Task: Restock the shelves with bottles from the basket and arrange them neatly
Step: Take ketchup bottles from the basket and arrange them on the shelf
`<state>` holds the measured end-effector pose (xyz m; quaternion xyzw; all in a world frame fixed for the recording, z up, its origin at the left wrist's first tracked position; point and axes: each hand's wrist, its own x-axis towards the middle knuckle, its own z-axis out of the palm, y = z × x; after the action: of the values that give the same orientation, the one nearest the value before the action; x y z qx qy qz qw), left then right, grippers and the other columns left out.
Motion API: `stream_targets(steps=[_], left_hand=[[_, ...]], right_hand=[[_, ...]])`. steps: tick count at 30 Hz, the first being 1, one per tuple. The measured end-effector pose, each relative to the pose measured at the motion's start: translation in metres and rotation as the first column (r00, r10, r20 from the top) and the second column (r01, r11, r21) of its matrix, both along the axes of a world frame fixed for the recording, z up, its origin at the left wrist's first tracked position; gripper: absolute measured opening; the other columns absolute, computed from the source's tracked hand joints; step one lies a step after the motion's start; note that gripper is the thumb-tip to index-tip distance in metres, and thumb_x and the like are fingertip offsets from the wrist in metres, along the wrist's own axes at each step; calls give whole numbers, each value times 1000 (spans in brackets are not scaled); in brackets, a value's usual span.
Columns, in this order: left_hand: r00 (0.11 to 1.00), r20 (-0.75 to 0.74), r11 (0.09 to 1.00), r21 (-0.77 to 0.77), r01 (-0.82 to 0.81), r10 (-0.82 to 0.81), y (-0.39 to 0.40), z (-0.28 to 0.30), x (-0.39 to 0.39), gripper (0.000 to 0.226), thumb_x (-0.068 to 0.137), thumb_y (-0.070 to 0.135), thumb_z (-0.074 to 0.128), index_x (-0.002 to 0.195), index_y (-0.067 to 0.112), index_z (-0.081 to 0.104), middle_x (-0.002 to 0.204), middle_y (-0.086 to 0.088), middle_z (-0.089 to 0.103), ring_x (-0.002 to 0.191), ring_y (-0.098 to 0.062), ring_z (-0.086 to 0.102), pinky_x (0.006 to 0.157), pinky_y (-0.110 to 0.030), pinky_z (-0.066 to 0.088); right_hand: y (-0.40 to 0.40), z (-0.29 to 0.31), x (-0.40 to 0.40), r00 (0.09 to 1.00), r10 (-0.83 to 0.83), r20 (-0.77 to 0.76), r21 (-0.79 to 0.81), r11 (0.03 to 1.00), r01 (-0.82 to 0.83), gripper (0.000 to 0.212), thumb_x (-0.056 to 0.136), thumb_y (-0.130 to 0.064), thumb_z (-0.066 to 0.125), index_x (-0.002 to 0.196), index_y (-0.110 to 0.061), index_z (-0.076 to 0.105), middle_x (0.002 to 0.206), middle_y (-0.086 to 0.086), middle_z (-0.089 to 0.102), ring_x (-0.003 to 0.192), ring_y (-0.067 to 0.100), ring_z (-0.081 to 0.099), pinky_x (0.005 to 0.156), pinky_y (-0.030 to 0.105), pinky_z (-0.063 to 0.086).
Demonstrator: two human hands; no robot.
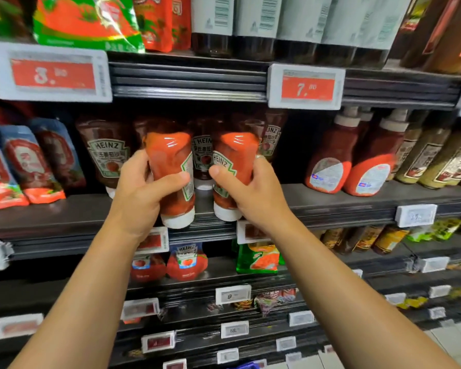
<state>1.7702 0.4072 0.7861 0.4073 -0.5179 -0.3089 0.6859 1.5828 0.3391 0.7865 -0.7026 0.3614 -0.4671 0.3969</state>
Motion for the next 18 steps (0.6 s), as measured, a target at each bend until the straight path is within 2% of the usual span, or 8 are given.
stream_targets(steps=[3, 6, 9, 12, 14, 16, 18], left_hand=[[998, 30, 998, 10, -64, 63, -3, -5, -3, 39, 71, 32, 79, 104, 19, 64, 98, 2, 74, 96, -17, 71, 81, -28, 57], [991, 52, 992, 14, -128, 127, -5, -11, -4, 43, 70, 37, 81, 105, 23, 59, 101, 3, 76, 99, -14, 73, 81, -22, 56], [979, 92, 983, -29, -179, 181, -2, -13, -5, 32, 73, 38, 82, 99, 38, 63, 103, 9, 76, 100, -9, 72, 82, -17, 56], [946, 185, 963, -95, -251, 265, 2, -14, -6, 27, 78, 39, 81, 101, 41, 67, 106, 10, 74, 104, -9, 71, 88, -20, 56], [895, 254, 931, -94, -354, 366, 6, -15, -7, 38, 76, 48, 81, 109, 43, 63, 113, 10, 70, 108, -10, 68, 92, -24, 55], [792, 305, 848, -140, -512, 529, 15, -15, -8, 55, 74, 53, 81, 122, 36, 57, 123, 14, 60, 113, -10, 63, 92, -22, 52], [641, 294, 703, -367, -609, 709, 26, -14, -15, 46, 83, 39, 79, 120, 22, 57, 114, 19, 52, 103, -11, 59, 86, -25, 50]], right_hand=[[-2, -3, -5, 998, 2, -62, 2, 1000, -2, 39, 77, -61, 75, 98, -31, 63, 89, -17, 71, 84, -1, 69, 68, 15, 50], [-2, -5, -12, 989, -3, -149, -16, 1000, 1, 43, 72, -66, 73, 99, -38, 56, 95, -28, 67, 87, -8, 66, 65, 8, 48], [-2, -5, -18, 983, -33, -181, -41, 999, 26, 53, 65, -70, 72, 104, -40, 55, 96, -24, 69, 90, -9, 65, 69, 9, 50], [-4, -5, -21, 982, -46, -181, -50, 998, 38, 53, 61, -71, 76, 101, -42, 57, 98, -21, 71, 90, -8, 67, 71, 11, 53], [-7, -5, -24, 983, -47, -178, -39, 998, 41, 57, 59, -67, 81, 104, -41, 59, 100, -19, 73, 90, -3, 70, 78, 24, 59], [-12, -5, -28, 985, -41, -165, -9, 999, 40, 67, 54, -64, 86, 109, -36, 59, 102, -12, 75, 92, 4, 73, 83, 35, 61], [-17, -4, -32, 987, -32, -156, -3, 999, 32, 69, 52, -62, 89, 108, -33, 60, 102, -10, 76, 92, 6, 74, 83, 36, 61]])
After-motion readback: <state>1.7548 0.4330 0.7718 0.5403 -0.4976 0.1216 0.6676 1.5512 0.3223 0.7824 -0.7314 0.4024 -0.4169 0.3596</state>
